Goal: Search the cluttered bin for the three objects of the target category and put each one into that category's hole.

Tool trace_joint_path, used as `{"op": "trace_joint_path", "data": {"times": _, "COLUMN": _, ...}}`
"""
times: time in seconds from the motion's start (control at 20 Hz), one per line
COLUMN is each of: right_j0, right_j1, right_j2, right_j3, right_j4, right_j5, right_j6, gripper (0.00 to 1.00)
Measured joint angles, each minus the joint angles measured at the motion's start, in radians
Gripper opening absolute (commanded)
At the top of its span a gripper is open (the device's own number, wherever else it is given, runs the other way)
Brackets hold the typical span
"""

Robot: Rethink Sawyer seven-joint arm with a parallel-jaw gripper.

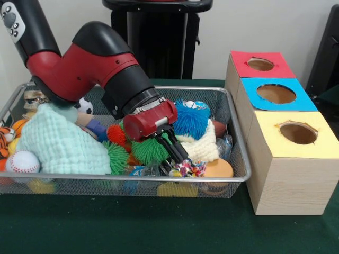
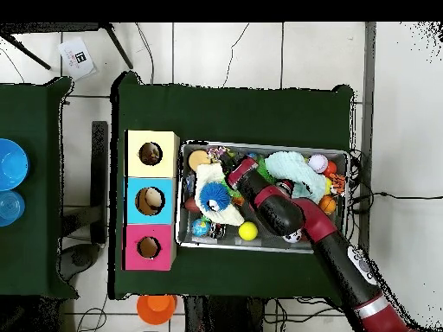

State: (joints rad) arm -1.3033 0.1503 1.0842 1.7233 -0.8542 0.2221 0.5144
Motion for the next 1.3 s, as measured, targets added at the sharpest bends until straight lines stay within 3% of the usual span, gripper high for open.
{"op": "trace_joint_path", "data": {"times": 0.25, "right_j0": 0.039, "right_j1": -0.026, "right_j2": -0.003, "right_j3": -0.003, "right_j4": -0.021, "right_j5": 0.000, "right_j6": 0.000, "gripper": 0.00}}
{"op": "trace_joint_path", "data": {"times": 0.3, "right_j0": 0.069, "right_j1": -0.052, "right_j2": -0.010, "right_j3": -0.004, "right_j4": -0.031, "right_j5": 0.000, "right_j6": 0.000, "gripper": 1.00}}
{"op": "trace_joint_path", "data": {"times": 0.95, "right_j0": 0.117, "right_j1": -0.105, "right_j2": -0.024, "right_j3": -0.005, "right_j4": -0.039, "right_j5": 0.000, "right_j6": 0.000, "gripper": 1.00}}
{"op": "trace_joint_path", "data": {"times": 1.3, "right_j0": 0.168, "right_j1": -0.160, "right_j2": -0.091, "right_j3": -0.035, "right_j4": -0.039, "right_j5": -0.002, "right_j6": 0.000, "gripper": 1.00}}
